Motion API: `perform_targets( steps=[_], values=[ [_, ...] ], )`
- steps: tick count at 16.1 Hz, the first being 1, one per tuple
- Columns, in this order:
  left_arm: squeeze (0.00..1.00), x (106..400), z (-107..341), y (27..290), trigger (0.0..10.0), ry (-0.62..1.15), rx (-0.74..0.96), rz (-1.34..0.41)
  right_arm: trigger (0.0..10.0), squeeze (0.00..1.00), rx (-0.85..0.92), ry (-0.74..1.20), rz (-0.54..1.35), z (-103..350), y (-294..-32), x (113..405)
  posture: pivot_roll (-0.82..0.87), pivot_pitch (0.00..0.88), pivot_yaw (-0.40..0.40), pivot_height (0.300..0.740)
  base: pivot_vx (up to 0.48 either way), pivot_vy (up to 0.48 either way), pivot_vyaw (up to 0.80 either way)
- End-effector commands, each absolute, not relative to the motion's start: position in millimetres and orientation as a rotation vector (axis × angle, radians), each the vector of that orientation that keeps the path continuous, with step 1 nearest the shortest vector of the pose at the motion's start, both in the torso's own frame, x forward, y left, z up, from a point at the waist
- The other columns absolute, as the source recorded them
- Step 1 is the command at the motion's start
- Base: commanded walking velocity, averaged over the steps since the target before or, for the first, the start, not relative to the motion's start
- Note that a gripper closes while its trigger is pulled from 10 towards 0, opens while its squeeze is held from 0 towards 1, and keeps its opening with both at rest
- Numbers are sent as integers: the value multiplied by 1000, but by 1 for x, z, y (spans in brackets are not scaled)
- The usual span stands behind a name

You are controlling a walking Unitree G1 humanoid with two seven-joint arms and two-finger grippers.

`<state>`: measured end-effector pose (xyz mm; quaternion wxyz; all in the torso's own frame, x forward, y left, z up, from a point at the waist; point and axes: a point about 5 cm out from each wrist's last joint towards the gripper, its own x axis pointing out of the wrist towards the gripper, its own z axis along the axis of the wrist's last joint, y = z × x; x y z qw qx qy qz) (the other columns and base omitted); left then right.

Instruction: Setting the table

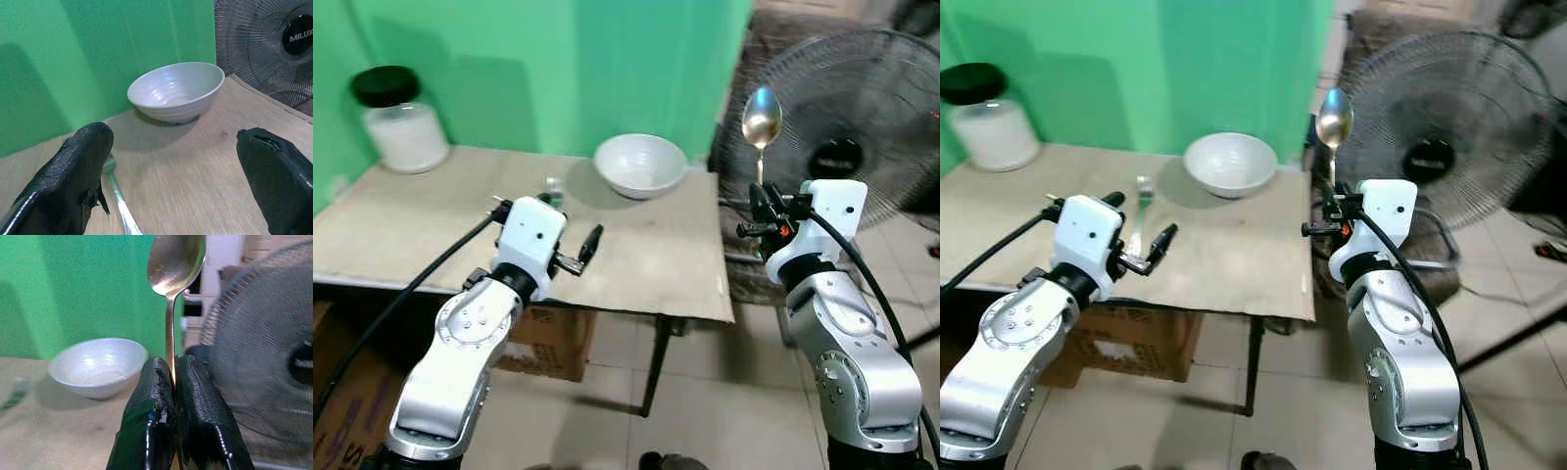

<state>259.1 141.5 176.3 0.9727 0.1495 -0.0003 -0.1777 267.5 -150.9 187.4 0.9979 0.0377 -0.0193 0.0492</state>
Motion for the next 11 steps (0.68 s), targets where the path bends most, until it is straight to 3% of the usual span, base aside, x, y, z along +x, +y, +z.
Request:
perform_targets(
  steps=[1,11],
  values=[
    [0,261,175,148,10000,12,312,-316,10000,0,40,-12,64,183,-156,269,134,0,-40,740,0,0,-800],
    [0,274,176,159,10000,13,258,-202,10000,0,41,72,31,167,-157,271,126,0,-21,740,0,0,-800]
  ],
)
